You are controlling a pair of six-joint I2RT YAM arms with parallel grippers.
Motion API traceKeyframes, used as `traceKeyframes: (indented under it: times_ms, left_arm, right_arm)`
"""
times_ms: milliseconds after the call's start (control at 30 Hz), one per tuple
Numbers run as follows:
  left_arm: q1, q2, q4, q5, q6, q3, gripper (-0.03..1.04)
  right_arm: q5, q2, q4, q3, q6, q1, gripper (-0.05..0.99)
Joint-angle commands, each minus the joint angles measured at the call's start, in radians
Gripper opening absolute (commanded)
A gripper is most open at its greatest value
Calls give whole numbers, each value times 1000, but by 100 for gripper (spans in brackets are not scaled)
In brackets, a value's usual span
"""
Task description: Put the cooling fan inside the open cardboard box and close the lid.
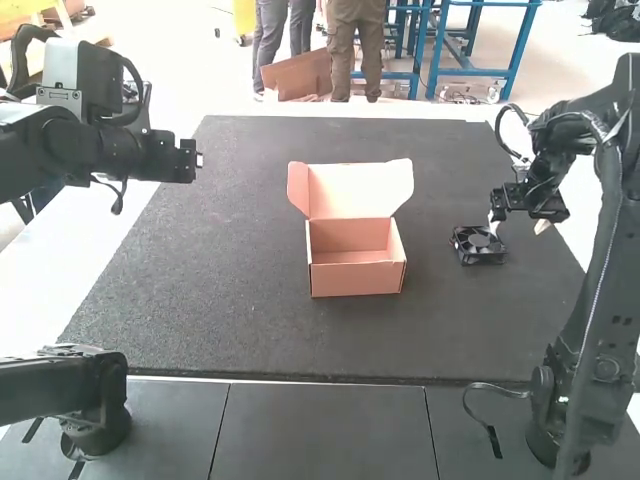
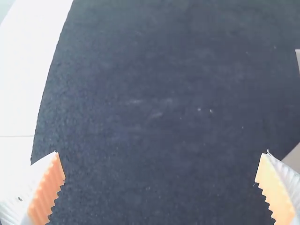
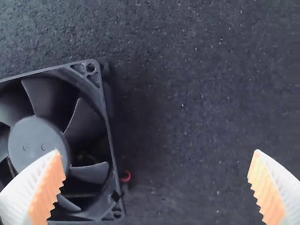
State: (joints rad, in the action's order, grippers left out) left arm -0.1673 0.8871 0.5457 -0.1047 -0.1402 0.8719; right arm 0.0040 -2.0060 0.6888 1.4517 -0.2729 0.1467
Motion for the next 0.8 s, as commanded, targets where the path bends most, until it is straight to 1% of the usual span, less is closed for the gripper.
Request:
traceKeyframes:
  times_ms: [0,200,433,767]
  left_arm:
    - [9,-16,-4,8,-9,32,97]
    - [9,-16,-4,8,-9,35,97]
    - [9,-16,-1,8,-10,36,97]
    - [9,-16,2,8,-10,38,97]
  right_arm:
    - [37,-17,-6,29,11,-10,90]
    - [50,-33,-29,30,9,-10,90]
    - [51,-51,-51,30,4,-10,90]
    - [60,-86,-51,35,3,-10,90]
